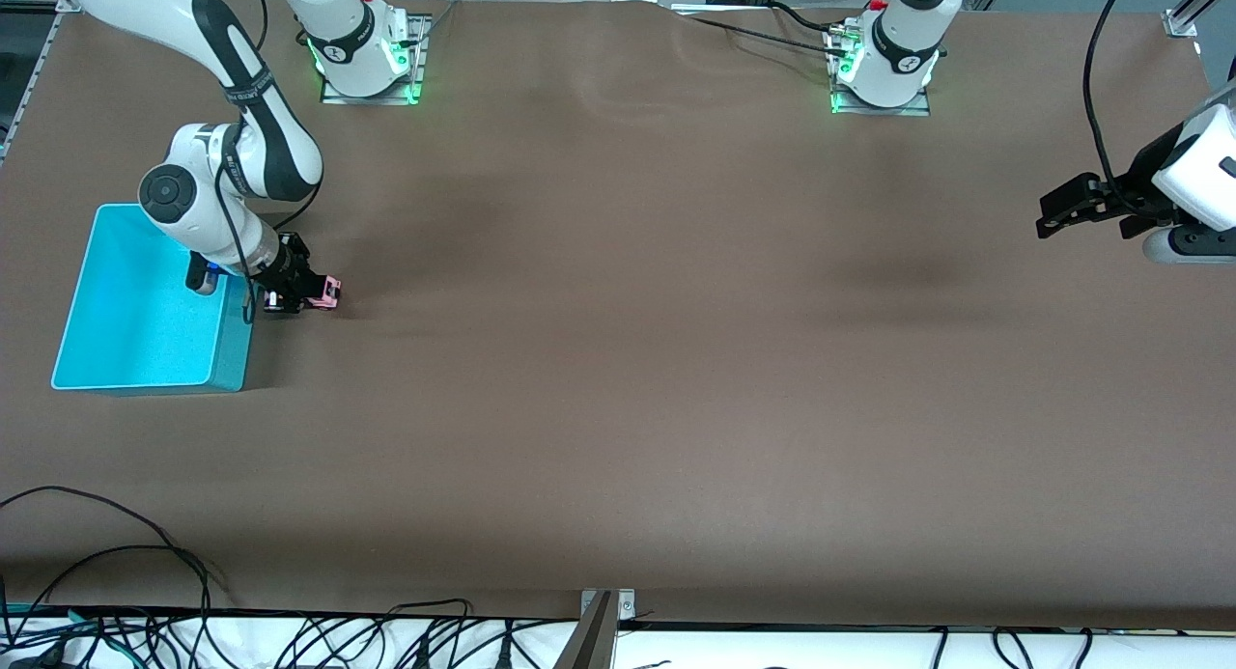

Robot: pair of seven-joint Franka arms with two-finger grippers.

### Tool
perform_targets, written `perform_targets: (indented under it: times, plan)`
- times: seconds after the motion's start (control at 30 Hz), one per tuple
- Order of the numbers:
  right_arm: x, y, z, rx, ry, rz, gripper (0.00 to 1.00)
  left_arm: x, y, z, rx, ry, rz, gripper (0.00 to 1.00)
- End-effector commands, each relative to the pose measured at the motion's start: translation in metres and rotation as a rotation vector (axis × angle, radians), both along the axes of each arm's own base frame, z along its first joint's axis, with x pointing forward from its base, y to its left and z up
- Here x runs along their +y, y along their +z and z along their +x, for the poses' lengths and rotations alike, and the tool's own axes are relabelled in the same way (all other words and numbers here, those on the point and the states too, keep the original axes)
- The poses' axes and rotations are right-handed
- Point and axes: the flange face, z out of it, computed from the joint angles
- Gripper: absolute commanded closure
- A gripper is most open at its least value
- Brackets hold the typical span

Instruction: Wind and store pink jeep toy

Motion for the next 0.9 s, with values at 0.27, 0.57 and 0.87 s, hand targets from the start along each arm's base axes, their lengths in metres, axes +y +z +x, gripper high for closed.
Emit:
perform_targets:
  times: [0.27, 0.57, 0.87]
  plan:
    - [0.008, 0.071, 0.035, 0.063, 0.008, -0.038, 0.77, 0.001, 0.000, -0.004, 0.002, -0.009, -0.014, 0.00]
    - [-0.011, 0.133, 0.067, 0.157, 0.058, -0.074, 0.77, 0.001, 0.001, -0.004, 0.001, -0.009, -0.014, 0.00]
    - [-0.056, 0.161, 0.063, 0.169, 0.156, -0.065, 0.77, 0.001, 0.000, -0.004, 0.002, -0.009, -0.014, 0.00]
